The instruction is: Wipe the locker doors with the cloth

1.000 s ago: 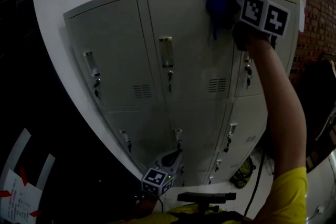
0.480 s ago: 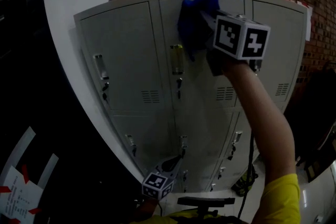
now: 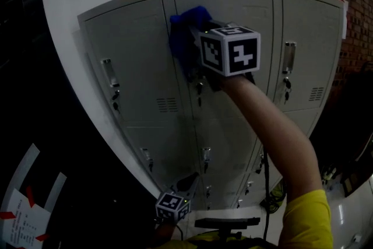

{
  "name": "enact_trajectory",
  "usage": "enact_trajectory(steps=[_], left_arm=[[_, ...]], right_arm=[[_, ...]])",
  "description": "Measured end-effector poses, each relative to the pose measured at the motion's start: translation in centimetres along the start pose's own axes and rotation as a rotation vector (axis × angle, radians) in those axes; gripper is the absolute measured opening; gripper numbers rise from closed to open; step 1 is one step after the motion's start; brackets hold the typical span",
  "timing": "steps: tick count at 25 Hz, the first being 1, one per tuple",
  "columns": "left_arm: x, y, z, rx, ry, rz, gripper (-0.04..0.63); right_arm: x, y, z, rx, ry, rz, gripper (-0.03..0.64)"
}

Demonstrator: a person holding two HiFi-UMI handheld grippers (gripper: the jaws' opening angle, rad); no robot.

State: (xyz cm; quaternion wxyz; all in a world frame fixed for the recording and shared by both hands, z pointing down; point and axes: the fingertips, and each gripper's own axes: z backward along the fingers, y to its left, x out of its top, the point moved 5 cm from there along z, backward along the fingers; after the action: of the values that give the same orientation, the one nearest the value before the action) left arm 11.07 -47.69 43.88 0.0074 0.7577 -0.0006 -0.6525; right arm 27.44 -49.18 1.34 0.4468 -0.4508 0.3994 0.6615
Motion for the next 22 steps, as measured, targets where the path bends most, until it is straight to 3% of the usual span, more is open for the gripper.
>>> enact_trajectory(steps=[4,11,14,17,22], left_arm=[[-0.2,-0.4,-1.7,-0.055,-0.016,-0.003,0.006],[-0.5,-2.6,-5.5,-0.19,-0.041,-0.029,0.006],[0.0,-3.4,-6.0,-0.21,-0.029,-0.061,0.006],[-0.1,-3.6,-5.8,-0.213,-0.023,-0.061,0.006],[-0.8,-2.0,-4.4,-0.133,-0.027,-0.023,0.006]], right_arm=[[1.3,-5.0,4.3,-0.116,-0.03,0.013,0.065],[3.0,-15.0,12.7,-0.394,-0.05,0.017,0.066],[3.4,-16.7,14.3,-0.429,-0.064,-0.025,0.066],[3.2,-13.6,12.9,-0.324,-0.071,-0.03,0.066],[-1.2,-1.4,6.3,0.046,0.025,-0.054,0.066]])
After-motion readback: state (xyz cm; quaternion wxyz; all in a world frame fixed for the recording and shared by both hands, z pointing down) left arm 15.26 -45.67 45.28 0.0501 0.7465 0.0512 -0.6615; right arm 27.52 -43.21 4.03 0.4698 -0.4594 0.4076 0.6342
